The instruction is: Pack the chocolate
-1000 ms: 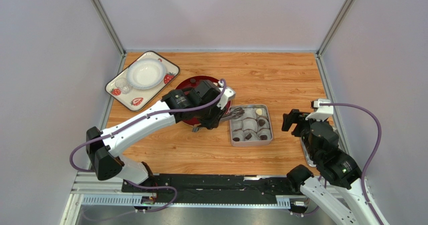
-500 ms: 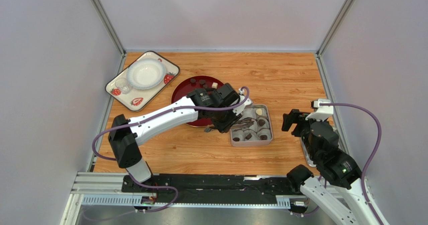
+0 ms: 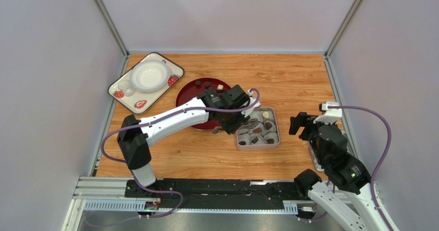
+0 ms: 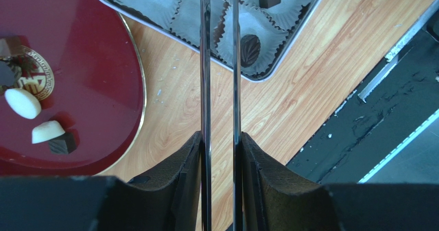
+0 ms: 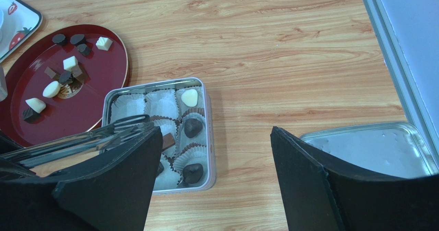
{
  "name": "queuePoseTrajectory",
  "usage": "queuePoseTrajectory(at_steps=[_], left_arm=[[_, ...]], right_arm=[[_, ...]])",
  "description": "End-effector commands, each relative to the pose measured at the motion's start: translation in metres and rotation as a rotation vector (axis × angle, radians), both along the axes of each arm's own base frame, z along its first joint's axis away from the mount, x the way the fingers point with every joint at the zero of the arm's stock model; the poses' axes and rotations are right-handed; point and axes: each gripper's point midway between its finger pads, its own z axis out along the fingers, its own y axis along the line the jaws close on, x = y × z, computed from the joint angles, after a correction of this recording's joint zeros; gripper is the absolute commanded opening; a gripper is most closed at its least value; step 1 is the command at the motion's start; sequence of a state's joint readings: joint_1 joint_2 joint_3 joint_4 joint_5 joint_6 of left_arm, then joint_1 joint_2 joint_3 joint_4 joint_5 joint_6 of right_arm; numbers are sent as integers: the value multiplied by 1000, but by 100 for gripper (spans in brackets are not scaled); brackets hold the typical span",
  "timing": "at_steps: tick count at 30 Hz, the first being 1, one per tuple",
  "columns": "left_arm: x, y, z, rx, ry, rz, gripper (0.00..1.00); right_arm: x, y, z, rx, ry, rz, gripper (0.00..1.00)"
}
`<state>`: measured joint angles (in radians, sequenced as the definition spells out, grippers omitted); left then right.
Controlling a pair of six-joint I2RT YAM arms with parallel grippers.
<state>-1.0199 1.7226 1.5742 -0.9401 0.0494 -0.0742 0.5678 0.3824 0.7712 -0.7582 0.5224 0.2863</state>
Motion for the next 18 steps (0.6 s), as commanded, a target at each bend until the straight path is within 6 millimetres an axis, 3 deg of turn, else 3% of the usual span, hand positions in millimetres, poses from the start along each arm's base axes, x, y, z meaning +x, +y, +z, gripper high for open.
queuePoseTrajectory(at_steps=[1, 5, 10, 18], left_arm=[[15, 0, 47, -103, -123, 78, 37], [22, 17, 58, -120, -154, 178, 35], [32, 56, 62, -160, -132, 352, 34], [37, 135, 32, -85, -72, 632, 34]], right_arm=[[3, 0, 10, 12, -41, 0, 81], [3, 1, 10, 12, -39, 1, 81], [3, 1, 10, 10, -39, 1, 81], [4, 2, 10, 9, -36, 4, 81]])
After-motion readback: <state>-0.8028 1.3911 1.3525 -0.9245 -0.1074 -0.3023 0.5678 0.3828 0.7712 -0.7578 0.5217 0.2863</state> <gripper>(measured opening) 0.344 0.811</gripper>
